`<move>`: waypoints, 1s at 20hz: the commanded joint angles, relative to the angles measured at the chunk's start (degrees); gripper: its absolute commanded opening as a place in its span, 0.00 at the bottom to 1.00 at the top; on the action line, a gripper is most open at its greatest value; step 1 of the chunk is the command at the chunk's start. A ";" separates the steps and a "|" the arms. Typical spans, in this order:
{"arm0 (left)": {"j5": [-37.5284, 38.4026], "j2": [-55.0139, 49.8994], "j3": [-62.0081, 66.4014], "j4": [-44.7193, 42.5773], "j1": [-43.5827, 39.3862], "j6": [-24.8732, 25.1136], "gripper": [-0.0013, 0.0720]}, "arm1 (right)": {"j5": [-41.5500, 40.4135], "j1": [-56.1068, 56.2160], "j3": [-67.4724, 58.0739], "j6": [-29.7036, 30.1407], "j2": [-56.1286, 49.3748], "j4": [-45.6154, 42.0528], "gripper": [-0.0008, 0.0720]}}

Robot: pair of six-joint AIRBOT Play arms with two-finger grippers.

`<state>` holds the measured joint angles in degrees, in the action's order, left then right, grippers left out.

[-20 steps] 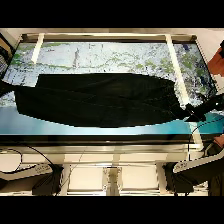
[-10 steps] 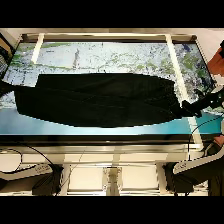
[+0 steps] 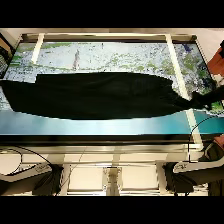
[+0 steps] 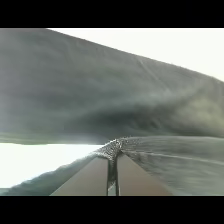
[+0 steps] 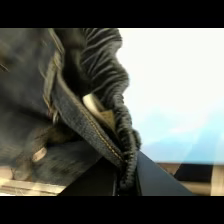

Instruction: Fold the clothes and pants, and hang the long-sleeved shirts on hangers.

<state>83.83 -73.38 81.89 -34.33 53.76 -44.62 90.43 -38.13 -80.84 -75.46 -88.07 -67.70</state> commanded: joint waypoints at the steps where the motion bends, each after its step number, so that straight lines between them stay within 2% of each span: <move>1: -0.70 3.06 0.07 2.27 4.55 5.90 0.06 | 1.27 -6.71 -1.53 0.17 6.10 2.03 0.09; 4: -0.33 3.74 0.07 2.25 6.54 6.12 0.06 | 1.16 -10.91 -1.53 0.59 8.20 6.43 0.09; 8: 1.03 3.69 -0.48 2.21 6.82 6.12 0.06 | 1.55 -12.37 -1.49 1.62 9.40 6.47 0.09; 11: 4.11 3.82 -2.93 -0.92 6.80 6.08 0.06 | 2.71 -12.37 -1.49 3.04 9.81 5.84 0.09; 14: 4.52 5.33 -11.74 -4.26 6.80 6.12 0.06 | 3.58 -12.37 0.46 3.10 10.47 -0.15 0.09; 17: 3.76 7.39 -21.70 -11.28 6.80 6.16 0.06 | 3.45 -12.81 5.05 3.06 11.89 -10.32 0.09; 20: 3.43 8.37 -27.43 -15.32 6.80 6.75 0.06 | 2.45 -16.63 10.19 2.38 13.68 -13.73 0.09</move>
<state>87.00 -66.08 60.34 -44.58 60.55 -38.30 93.12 -52.34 -74.78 -72.58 -75.81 -75.61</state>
